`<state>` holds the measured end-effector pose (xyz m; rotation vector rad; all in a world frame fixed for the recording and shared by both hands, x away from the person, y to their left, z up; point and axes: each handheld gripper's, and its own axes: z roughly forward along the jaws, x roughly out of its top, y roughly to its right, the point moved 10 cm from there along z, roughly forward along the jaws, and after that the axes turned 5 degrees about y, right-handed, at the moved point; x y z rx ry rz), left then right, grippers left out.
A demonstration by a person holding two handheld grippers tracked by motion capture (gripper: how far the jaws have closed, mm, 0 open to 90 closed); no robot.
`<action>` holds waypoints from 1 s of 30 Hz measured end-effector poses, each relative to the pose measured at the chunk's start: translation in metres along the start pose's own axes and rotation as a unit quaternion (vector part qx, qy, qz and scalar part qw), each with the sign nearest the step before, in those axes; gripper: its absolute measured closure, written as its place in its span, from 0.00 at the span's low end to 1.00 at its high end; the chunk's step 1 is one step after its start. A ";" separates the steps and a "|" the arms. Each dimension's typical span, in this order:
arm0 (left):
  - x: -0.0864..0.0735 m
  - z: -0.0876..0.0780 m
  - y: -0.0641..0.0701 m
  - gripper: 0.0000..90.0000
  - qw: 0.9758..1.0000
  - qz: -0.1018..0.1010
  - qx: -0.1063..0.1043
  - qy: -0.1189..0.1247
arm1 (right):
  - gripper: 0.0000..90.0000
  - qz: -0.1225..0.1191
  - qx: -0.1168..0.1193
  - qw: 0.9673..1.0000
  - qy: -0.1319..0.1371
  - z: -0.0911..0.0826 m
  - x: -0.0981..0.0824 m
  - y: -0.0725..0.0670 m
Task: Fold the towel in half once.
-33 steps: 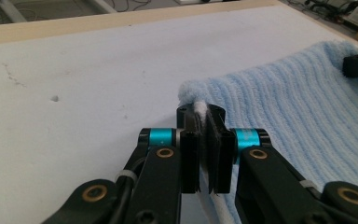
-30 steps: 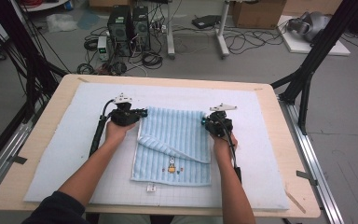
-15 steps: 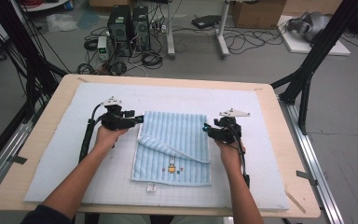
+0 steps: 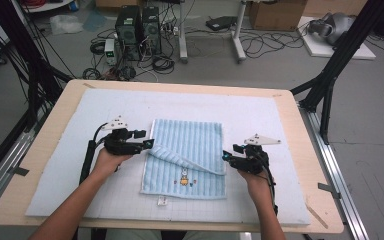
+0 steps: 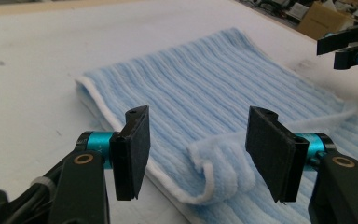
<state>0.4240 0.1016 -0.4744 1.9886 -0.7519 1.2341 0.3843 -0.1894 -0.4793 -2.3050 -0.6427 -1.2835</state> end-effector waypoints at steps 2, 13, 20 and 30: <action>-0.005 0.005 0.005 0.45 1.000 0.006 -0.008 -0.011 | 0.53 -0.012 0.007 1.000 -0.010 0.000 -0.005 -0.007; -0.029 0.016 0.018 0.91 0.994 0.072 -0.009 -0.076 | 0.56 -0.056 0.105 0.992 -0.045 -0.005 -0.026 -0.047; -0.020 0.012 0.019 0.97 0.997 0.058 -0.006 -0.044 | 0.92 -0.077 0.094 0.989 -0.083 0.005 -0.041 -0.047; -0.011 -0.005 0.028 0.97 0.999 0.045 -0.020 -0.005 | 0.96 -0.063 0.083 0.993 -0.049 -0.002 -0.030 -0.042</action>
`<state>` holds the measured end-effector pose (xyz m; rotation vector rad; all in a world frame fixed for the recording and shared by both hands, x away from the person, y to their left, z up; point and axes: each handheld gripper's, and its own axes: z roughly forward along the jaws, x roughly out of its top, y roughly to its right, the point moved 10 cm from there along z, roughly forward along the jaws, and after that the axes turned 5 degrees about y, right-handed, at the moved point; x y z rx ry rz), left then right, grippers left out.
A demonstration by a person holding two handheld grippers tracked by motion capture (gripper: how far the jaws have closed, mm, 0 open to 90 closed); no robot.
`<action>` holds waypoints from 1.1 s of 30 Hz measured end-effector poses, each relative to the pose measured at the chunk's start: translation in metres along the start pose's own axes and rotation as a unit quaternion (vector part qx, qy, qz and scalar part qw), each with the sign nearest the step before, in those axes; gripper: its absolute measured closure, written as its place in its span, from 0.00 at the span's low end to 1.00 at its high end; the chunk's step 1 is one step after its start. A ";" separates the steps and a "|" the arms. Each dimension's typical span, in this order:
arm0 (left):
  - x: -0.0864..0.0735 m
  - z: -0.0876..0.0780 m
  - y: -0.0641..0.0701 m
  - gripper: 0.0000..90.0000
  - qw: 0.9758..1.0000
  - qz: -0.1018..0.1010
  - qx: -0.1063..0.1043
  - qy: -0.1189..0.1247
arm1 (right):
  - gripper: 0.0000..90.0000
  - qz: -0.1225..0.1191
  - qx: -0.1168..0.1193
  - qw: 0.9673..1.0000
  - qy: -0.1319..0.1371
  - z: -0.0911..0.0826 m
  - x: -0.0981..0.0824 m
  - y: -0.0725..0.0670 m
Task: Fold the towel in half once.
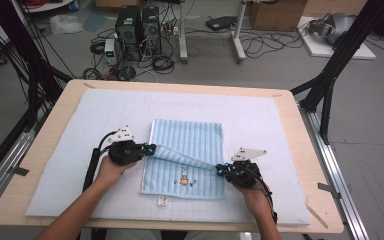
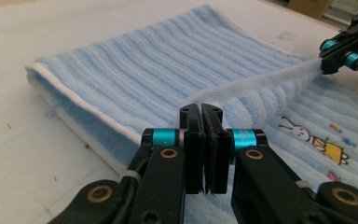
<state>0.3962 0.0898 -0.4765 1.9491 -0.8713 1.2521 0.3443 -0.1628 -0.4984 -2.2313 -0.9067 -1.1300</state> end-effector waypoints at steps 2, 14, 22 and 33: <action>0.003 -0.003 0.003 0.97 1.000 -0.002 -0.002 0.011 | 0.96 -0.001 -0.007 1.000 0.002 -0.002 0.000 0.001; -0.006 -0.021 0.021 0.97 1.000 -0.010 -0.006 0.027 | 0.96 -0.006 -0.020 0.999 0.028 -0.016 0.002 -0.008; -0.010 -0.035 0.040 0.97 0.999 -0.002 -0.010 0.035 | 0.96 -0.007 -0.027 0.999 0.032 -0.025 -0.002 -0.020; -0.023 -0.047 0.058 0.97 1.000 0.002 -0.015 0.024 | 0.96 -0.016 -0.030 0.999 0.029 -0.035 -0.011 -0.035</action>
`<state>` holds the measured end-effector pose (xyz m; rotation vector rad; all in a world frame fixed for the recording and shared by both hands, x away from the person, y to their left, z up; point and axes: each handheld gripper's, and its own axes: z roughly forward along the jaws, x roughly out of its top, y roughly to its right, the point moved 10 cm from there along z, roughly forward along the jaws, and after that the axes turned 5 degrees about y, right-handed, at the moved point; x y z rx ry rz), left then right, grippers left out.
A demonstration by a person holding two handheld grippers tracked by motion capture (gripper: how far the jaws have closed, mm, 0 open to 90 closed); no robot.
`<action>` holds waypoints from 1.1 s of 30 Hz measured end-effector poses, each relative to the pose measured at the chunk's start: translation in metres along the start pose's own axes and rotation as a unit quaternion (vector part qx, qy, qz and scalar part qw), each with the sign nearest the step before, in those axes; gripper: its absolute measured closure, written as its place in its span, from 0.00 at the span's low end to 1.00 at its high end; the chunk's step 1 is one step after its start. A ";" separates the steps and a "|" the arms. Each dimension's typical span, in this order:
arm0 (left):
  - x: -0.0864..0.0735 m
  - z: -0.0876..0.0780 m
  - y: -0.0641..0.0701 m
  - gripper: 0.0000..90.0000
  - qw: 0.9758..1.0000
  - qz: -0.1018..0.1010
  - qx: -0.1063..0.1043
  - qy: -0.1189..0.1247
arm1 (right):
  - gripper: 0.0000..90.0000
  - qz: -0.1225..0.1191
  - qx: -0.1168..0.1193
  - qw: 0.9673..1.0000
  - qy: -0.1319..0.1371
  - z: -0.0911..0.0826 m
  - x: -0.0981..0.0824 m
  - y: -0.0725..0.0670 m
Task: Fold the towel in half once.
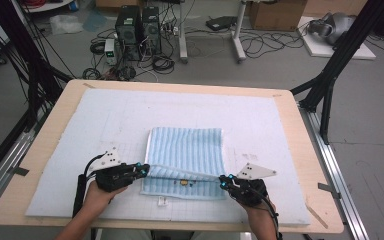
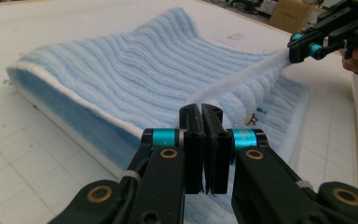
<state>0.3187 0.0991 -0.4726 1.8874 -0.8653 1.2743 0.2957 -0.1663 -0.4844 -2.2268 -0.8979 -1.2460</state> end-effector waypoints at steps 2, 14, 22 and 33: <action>-0.006 -0.001 0.003 0.97 1.000 -0.003 0.000 -0.006 | 0.96 0.001 0.001 1.000 -0.003 0.000 -0.002 -0.002; -0.022 -0.010 0.004 0.68 0.999 -0.037 0.015 -0.029 | 0.86 -0.017 0.042 0.998 -0.034 -0.010 -0.015 -0.025; -0.005 -0.018 -0.016 0.62 0.998 -0.054 0.037 0.005 | 0.72 0.022 0.026 0.999 0.011 -0.010 -0.002 -0.012; 0.005 -0.015 -0.031 0.63 0.997 -0.055 0.053 0.014 | 0.77 -0.033 0.039 0.995 -0.082 0.022 -0.020 -0.029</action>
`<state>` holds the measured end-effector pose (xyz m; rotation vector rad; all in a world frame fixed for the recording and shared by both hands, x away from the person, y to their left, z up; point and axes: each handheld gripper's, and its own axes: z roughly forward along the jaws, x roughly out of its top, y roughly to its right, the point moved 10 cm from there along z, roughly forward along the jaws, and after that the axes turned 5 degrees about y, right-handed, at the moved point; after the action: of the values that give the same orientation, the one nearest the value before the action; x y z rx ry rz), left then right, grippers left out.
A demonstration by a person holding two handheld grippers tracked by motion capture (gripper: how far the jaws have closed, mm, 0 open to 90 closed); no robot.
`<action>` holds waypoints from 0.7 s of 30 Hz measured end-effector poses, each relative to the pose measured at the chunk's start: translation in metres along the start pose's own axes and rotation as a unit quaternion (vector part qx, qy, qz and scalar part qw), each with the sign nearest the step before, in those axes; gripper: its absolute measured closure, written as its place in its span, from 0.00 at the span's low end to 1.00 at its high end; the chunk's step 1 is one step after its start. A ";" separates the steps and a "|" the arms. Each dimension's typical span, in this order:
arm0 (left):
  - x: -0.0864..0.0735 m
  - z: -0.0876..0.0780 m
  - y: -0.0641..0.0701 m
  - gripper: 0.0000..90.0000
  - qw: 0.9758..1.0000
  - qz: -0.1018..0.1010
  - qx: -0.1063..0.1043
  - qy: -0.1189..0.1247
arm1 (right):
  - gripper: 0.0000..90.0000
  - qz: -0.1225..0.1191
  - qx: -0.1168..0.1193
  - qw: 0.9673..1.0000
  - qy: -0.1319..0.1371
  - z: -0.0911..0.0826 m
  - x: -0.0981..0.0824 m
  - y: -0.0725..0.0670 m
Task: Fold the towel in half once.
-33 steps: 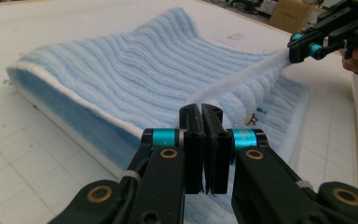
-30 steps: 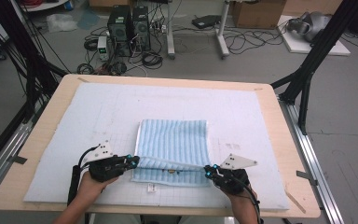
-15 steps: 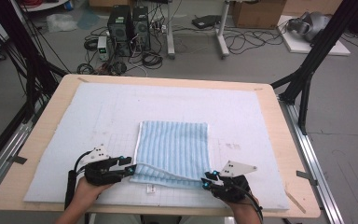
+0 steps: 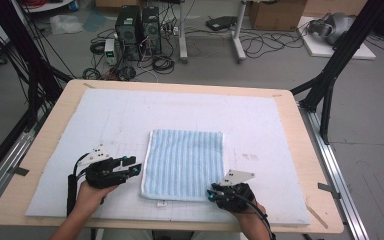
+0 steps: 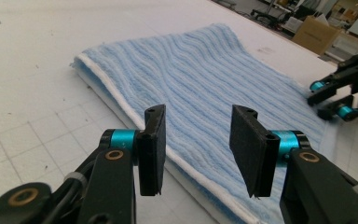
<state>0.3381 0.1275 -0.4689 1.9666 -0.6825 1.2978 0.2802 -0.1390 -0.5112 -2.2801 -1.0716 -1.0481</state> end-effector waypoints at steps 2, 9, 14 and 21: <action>0.002 0.005 -0.002 0.63 1.000 0.001 0.000 -0.002 | 0.77 -0.002 0.010 1.000 -0.003 -0.003 -0.001 -0.001; 0.012 0.025 -0.017 0.67 1.000 0.019 0.005 -0.007 | 0.75 0.035 -0.010 0.997 0.068 -0.012 0.022 0.022; 0.026 0.050 -0.033 0.73 1.000 0.023 0.015 -0.006 | 0.75 0.050 -0.058 0.994 0.078 -0.005 0.032 0.055; 0.038 0.090 -0.050 0.83 0.999 0.010 0.023 -0.029 | 0.73 0.068 -0.086 0.991 0.076 0.024 0.058 0.103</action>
<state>0.4407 0.0874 -0.4706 2.0471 -0.7066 1.2826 0.3964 -0.1605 -0.4867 -2.3238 -0.7793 -1.2769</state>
